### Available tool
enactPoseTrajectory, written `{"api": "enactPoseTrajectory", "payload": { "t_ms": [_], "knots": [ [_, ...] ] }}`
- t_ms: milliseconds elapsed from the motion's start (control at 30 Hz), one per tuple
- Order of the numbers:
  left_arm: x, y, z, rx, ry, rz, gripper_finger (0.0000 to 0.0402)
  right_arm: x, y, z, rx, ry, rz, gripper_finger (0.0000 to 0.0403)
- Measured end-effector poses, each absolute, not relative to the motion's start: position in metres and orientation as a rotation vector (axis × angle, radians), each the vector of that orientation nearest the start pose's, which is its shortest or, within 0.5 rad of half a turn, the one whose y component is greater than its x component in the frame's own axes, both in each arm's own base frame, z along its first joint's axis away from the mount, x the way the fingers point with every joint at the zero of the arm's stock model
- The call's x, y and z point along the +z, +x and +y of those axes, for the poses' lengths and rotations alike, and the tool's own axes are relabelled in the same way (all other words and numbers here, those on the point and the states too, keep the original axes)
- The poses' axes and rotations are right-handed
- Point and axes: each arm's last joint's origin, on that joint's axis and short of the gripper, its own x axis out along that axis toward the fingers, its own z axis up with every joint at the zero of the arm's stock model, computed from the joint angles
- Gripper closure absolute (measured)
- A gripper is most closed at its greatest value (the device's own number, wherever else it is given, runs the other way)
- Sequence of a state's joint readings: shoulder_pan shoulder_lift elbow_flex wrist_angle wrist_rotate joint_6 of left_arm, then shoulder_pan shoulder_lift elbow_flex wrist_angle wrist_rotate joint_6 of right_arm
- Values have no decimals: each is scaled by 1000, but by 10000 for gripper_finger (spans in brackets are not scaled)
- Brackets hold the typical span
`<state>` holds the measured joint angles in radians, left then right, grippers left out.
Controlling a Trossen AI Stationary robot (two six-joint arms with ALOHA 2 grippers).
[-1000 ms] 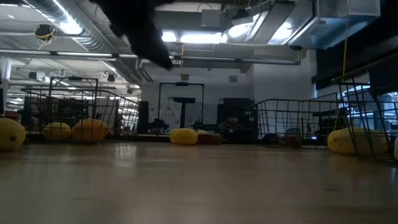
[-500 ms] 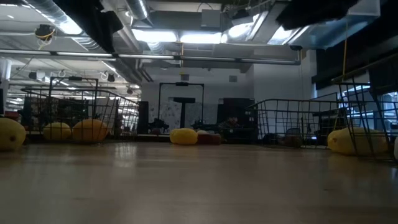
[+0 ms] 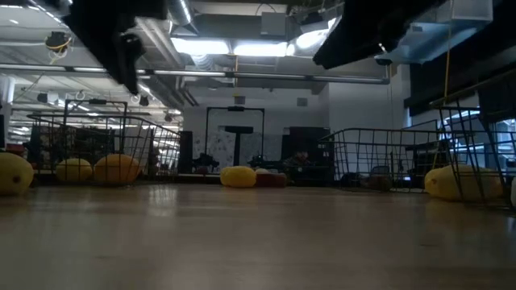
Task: Sort produce into baskets
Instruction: Put the yellow lemon into the top left wire basket
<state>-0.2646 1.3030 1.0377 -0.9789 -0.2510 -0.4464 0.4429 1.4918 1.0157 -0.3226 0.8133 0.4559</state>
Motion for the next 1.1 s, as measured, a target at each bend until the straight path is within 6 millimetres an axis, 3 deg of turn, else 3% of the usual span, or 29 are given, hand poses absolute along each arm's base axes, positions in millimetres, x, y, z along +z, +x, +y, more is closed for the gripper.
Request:
{"api": "enactPoseTrajectory", "payload": {
  "t_ms": [433,633,1100],
  "knots": [
    [216,196,-71,156,-22,1416,107,247,294,101,-430,-4,555,188],
    [209,189,-76,122,30,1453,107,248,295,101,-415,-8,555,188],
    [178,169,-70,160,-16,1585,107,248,295,101,-414,-5,552,188]
  ]
}}
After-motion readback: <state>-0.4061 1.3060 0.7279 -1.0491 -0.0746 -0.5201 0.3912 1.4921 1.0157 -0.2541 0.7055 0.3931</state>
